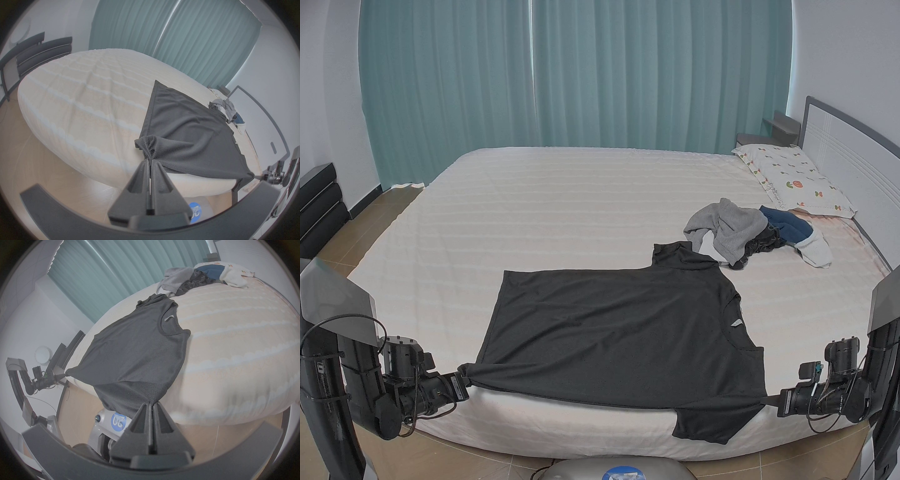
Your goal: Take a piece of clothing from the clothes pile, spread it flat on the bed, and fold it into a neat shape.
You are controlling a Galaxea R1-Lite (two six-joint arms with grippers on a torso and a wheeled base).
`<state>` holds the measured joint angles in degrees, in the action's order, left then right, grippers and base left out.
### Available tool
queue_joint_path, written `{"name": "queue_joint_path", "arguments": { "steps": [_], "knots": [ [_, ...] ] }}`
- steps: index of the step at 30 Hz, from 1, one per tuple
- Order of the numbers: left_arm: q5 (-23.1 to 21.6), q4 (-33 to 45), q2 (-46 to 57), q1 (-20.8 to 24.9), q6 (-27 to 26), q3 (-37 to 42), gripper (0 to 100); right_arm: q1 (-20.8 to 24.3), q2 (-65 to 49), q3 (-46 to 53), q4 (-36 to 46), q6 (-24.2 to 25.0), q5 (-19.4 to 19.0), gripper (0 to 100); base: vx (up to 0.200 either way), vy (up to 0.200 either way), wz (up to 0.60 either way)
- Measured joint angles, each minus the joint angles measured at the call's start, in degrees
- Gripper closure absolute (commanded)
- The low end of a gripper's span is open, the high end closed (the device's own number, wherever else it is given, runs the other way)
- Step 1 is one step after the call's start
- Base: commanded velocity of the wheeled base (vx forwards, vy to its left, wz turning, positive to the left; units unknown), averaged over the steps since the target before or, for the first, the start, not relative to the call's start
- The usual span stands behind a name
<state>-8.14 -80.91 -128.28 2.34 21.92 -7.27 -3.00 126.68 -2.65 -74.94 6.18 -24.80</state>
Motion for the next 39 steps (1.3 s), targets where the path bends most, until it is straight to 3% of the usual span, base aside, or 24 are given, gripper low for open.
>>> {"name": "queue_joint_path", "arguments": {
  "steps": [8,25,34,39],
  "knots": [
    [3.50,-0.11,0.85,-1.49,-5.28,2.00,100,0.41,-1.55,1.52,0.07,-3.17,0.46,100,0.000,0.000,0.00],
    [3.80,-0.44,1.13,-1.66,-11.82,5.92,100,0.50,-2.82,1.63,5.56,-8.56,2.85,100,0.000,0.000,0.00],
    [3.83,0.57,1.19,-2.07,-13.85,6.23,100,0.48,-5.13,1.63,13.92,-12.03,2.96,100,0.000,0.000,0.00],
    [3.80,5.97,1.83,-2.12,-16.48,6.25,100,0.52,-7.17,1.63,17.05,-13.46,3.10,100,0.000,0.000,0.00]
  ]
}}
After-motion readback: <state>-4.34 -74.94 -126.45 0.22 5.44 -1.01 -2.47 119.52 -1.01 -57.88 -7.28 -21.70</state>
